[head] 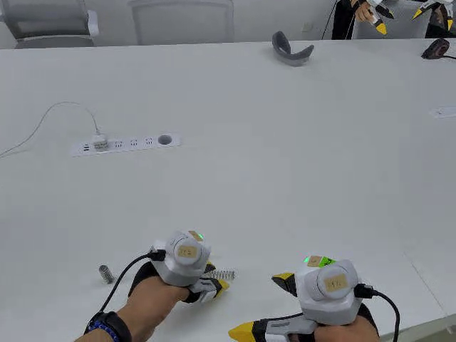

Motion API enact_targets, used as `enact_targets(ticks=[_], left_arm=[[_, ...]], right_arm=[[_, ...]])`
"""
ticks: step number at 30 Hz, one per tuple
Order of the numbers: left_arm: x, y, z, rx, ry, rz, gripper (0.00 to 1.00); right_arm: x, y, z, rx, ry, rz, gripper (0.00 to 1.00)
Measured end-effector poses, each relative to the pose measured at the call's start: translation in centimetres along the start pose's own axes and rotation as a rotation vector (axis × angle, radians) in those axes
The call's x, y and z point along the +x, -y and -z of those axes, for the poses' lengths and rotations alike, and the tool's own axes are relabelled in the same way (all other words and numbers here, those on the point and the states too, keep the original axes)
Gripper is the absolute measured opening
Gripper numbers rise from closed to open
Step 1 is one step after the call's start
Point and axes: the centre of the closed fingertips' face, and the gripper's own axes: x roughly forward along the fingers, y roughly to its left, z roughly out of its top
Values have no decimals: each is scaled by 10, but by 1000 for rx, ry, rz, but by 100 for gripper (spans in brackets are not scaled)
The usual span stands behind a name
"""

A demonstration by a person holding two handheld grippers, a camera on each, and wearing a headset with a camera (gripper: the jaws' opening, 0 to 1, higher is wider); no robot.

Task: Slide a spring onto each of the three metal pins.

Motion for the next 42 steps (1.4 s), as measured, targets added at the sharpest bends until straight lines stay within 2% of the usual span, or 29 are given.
enact_targets(ticks=[5, 7, 8, 9, 10, 14, 17, 20, 28, 42], left_arm=[[2, -3, 6, 14, -17, -17, 22], [1, -9, 9, 76, -42, -64, 19], [1, -7, 12, 91, -52, -58, 18], [3, -4, 13, 83, -53, -49, 18], [3, -5, 9, 95, -33, -54, 19], [5, -2, 9, 101, -35, -51, 17], [4, -3, 9, 119, -35, -63, 13], [3, -5, 10, 111, -38, -68, 11], [-14, 3, 25, 46, -38, -77, 11], [-64, 1, 59, -79, 2, -114, 11]], right_arm=[[0, 1, 1, 6, 0, 0, 85], [1, 1, 2, 8, 1, -3, 85], [1, 1, 2, 8, 0, -4, 85], [2, 1, 2, 6, -2, -5, 85], [2, 0, 2, 4, -3, -7, 85], [5, -2, 1, 2, -2, -14, 85], [5, -3, 0, -2, -3, -16, 85], [4, -3, -1, -2, -1, -16, 85], [3, -1, 1, 13, 0, -10, 84], [10, -16, 2, 21, 8, -50, 82]])
